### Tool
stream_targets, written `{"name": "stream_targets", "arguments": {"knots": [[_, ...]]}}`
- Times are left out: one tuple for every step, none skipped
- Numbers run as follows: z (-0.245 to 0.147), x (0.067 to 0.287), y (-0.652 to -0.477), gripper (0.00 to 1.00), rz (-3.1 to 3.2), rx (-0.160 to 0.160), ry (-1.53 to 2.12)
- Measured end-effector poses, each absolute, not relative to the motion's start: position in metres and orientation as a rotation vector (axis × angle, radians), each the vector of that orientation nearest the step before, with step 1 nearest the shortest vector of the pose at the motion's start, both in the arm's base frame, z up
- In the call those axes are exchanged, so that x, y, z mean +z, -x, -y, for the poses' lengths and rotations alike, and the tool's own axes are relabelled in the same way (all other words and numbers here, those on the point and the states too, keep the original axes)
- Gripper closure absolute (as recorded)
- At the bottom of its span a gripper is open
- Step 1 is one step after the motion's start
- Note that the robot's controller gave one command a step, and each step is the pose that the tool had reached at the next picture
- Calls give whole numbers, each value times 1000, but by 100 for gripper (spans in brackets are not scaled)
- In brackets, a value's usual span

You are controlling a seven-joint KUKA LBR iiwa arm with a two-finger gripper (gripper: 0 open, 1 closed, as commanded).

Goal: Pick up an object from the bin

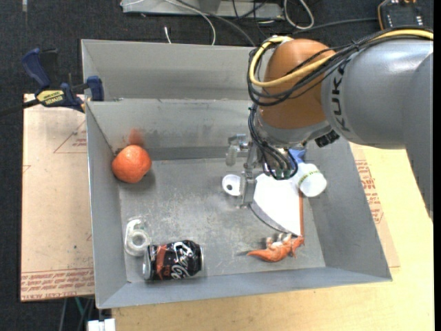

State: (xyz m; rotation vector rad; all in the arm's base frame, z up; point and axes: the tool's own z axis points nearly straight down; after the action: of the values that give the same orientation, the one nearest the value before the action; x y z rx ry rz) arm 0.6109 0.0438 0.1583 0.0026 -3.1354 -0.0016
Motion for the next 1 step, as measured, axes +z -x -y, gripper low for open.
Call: {"name": "stream_targets", "arguments": {"knots": [[-44, 163, -613, 0, 3143, -2, 0]]}}
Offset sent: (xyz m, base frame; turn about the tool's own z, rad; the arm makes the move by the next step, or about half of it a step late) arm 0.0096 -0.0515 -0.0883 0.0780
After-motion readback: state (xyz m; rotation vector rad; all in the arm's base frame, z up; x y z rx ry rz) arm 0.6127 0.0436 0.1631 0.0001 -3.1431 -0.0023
